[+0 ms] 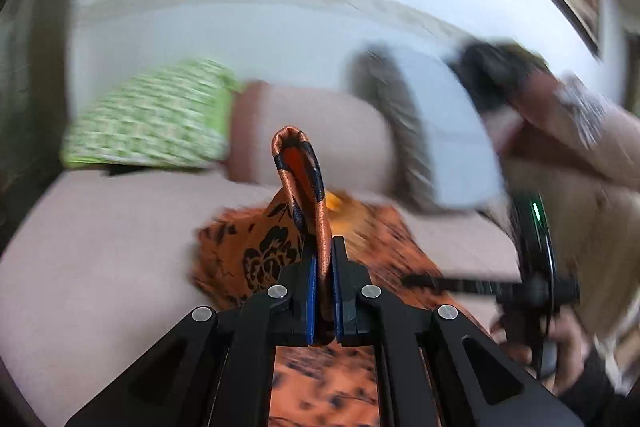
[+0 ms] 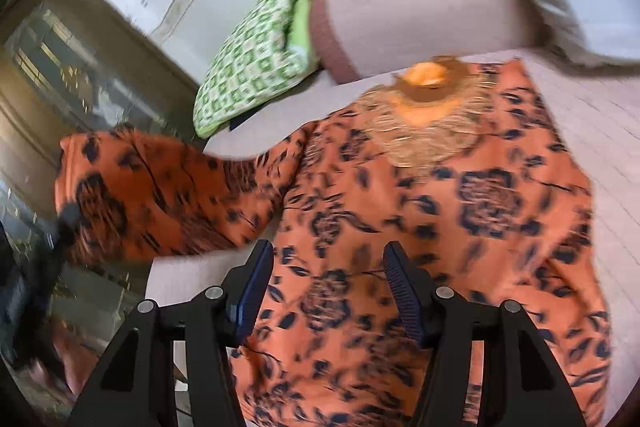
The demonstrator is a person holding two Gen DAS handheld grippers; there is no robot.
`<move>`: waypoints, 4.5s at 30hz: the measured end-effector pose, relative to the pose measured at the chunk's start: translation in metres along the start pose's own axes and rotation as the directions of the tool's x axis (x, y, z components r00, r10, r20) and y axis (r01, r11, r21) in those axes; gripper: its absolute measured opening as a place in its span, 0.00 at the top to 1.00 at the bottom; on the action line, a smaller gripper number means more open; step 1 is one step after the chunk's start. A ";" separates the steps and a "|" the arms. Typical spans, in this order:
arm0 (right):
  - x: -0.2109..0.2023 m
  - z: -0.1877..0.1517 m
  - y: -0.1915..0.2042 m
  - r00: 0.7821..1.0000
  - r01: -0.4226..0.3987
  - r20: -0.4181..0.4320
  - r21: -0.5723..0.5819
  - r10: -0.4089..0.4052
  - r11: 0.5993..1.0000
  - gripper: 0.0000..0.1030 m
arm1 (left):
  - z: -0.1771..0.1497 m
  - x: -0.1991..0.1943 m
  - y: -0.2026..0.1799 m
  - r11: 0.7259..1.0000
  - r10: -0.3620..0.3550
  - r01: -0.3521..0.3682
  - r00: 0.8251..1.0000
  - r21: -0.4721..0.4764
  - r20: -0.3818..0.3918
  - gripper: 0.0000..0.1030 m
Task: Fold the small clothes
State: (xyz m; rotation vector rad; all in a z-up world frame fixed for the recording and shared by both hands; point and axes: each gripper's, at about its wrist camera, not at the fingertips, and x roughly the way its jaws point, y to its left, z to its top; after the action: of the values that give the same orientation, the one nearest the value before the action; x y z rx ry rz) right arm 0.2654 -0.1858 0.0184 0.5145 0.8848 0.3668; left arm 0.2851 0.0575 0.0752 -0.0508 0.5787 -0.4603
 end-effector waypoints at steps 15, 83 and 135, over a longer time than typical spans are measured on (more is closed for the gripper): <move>0.027 -0.027 -0.112 0.966 -0.170 -0.163 0.188 0.202 0.967 0.36 | -0.081 0.137 -0.070 0.904 -0.313 0.411 0.820 0.113 -0.479 0.53; -0.027 -0.054 -0.090 0.971 0.191 -0.139 -0.047 -0.196 0.980 0.34 | -0.074 0.138 0.118 0.742 -0.234 -0.024 0.927 -0.670 -0.292 0.57; 0.035 -0.067 -0.103 0.939 0.266 -0.230 0.021 -0.254 0.964 0.49 | -0.063 0.068 0.077 0.918 0.017 -0.170 0.919 -0.357 -0.394 0.49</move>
State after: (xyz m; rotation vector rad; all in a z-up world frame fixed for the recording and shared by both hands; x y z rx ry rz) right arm 0.2410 -0.2345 -0.0972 0.4012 1.1709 0.1612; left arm 0.3323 0.1020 -0.0261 -0.3138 1.0524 -0.2528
